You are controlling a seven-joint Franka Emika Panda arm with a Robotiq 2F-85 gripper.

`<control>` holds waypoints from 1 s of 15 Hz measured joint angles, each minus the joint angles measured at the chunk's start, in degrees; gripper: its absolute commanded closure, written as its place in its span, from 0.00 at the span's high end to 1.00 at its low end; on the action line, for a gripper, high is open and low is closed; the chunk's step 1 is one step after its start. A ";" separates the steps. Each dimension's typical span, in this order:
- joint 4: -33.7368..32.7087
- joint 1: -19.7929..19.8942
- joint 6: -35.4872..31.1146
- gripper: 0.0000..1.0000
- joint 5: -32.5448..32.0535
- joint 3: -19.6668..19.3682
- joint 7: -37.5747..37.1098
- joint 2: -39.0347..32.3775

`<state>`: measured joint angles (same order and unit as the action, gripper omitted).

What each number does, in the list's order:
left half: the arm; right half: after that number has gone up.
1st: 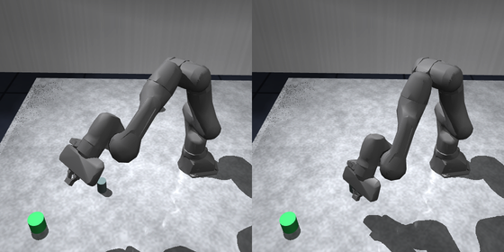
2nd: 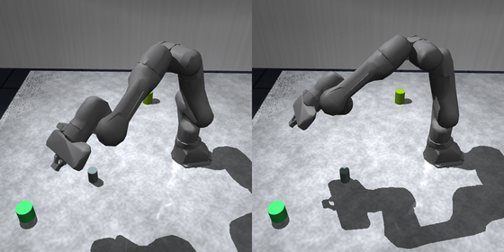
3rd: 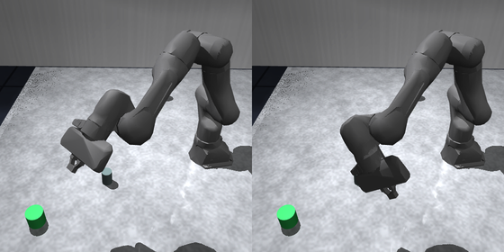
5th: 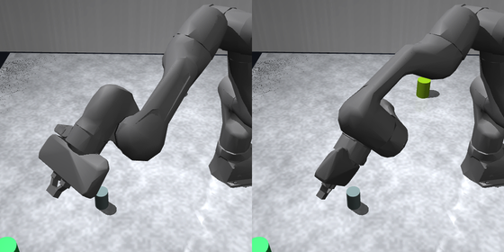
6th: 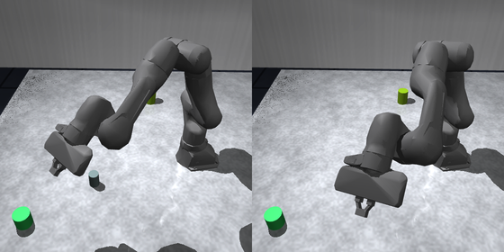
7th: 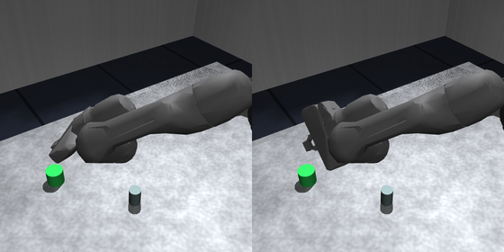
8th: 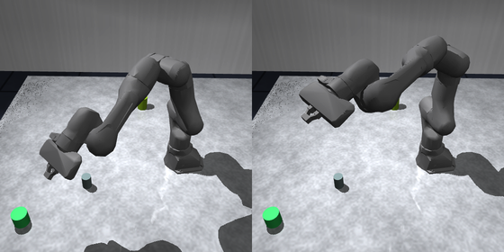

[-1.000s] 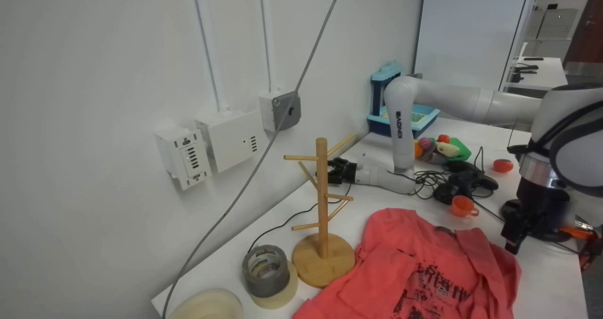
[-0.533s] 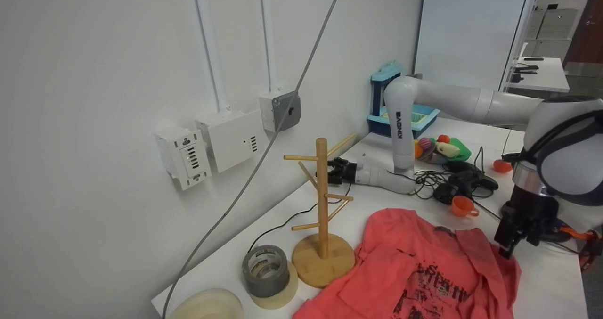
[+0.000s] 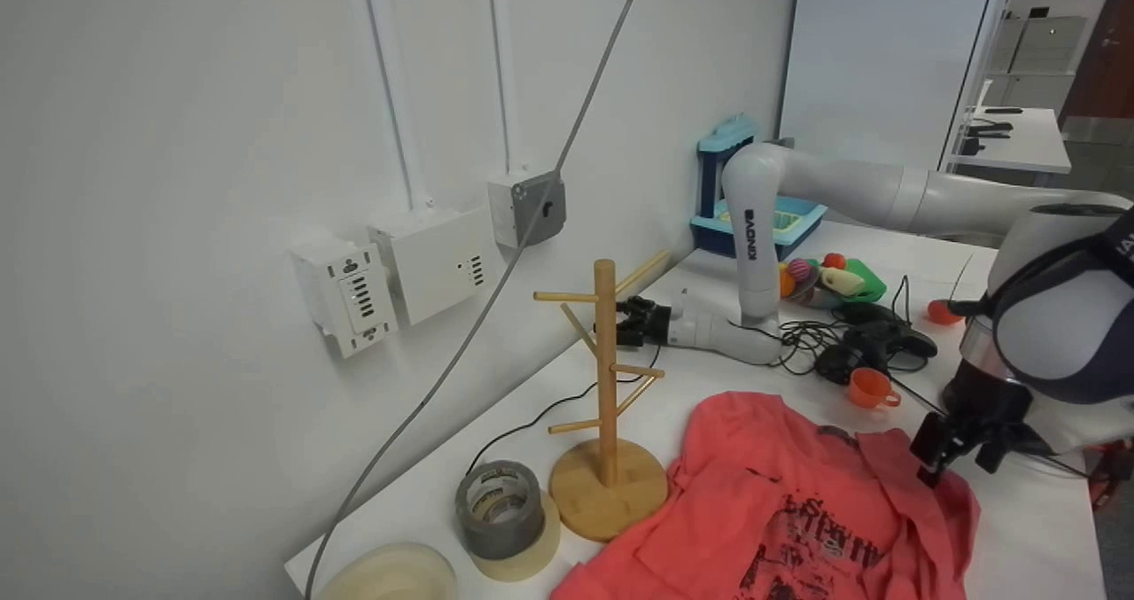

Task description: Fold the sweatshirt from top to bottom

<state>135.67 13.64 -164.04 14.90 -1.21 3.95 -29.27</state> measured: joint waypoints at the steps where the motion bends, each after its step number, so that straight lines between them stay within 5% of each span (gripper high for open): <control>1: -0.49 1.26 -1.26 1.00 1.49 1.24 0.00 -0.91; 6: -3.86 6.91 -6.06 1.00 5.95 6.86 -0.12 -4.93; 12: -5.91 8.73 -9.52 1.00 6.01 7.60 -3.64 -8.53; 15: -6.64 8.88 -9.92 0.66 6.01 7.60 -5.12 -9.57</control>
<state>129.03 22.52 -173.96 20.91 6.39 -1.17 -38.84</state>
